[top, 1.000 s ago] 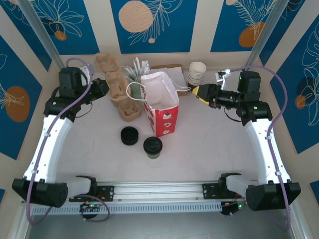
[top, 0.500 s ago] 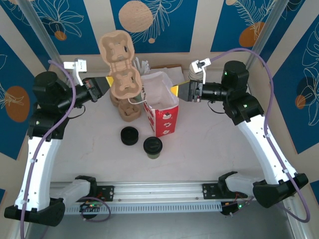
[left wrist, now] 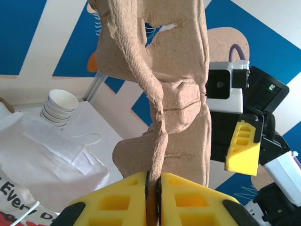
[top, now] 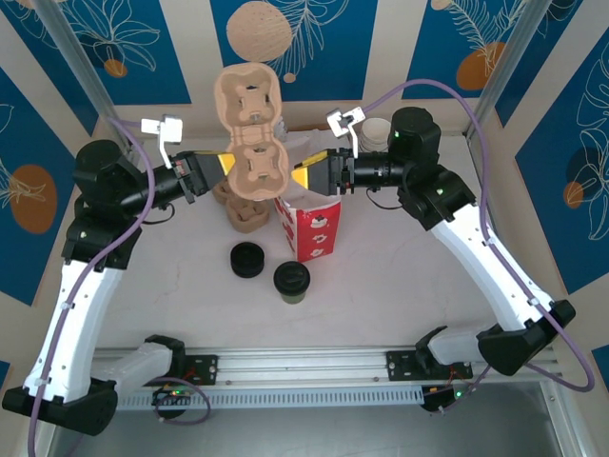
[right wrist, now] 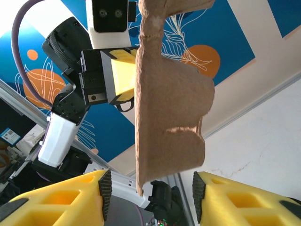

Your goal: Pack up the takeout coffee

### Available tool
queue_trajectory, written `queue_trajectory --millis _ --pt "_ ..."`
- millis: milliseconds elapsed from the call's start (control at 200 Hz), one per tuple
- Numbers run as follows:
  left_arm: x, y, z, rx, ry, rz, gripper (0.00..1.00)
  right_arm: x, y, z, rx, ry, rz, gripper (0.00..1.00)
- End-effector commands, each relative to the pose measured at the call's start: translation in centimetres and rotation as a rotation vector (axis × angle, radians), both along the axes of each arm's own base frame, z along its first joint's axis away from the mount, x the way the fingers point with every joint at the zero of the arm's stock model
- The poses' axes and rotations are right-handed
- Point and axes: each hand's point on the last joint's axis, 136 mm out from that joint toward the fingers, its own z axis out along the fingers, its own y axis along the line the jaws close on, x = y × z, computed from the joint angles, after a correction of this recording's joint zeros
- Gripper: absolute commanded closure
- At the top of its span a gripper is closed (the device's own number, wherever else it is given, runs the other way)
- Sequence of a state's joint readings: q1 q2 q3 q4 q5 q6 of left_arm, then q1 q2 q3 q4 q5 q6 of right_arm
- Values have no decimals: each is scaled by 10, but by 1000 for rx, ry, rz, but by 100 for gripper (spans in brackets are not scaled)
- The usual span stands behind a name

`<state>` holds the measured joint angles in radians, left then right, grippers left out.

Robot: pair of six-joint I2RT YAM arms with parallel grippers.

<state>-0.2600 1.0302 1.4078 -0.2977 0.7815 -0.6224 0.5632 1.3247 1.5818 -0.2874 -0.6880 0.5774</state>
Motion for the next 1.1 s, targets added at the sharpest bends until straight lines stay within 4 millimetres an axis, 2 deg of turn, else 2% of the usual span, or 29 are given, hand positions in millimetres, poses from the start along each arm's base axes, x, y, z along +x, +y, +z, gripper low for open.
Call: queue_trajectory --millis 0,245,425,530,795,915,1095 --pt "-3 -8 4 -4 -34 -33 87 -2 2 15 24 -61 7 54" --pt "2 -16 0 14 -25 -49 87 -1 4 13 18 -58 6 68" --pt "5 -21 -4 29 -20 -52 87 1 4 12 10 -52 0 84" --pt "5 -22 -5 35 -20 -50 86 3 3 9 -2 -45 -18 100" --pt "2 -14 -2 136 -107 9 44 16 -13 -5 -91 3 -148 100" --pt "1 -9 6 210 -190 35 38 22 -27 -12 -126 48 -208 100" --pt "-2 -16 16 323 -352 -4 37 26 -43 -26 -200 121 -266 100"
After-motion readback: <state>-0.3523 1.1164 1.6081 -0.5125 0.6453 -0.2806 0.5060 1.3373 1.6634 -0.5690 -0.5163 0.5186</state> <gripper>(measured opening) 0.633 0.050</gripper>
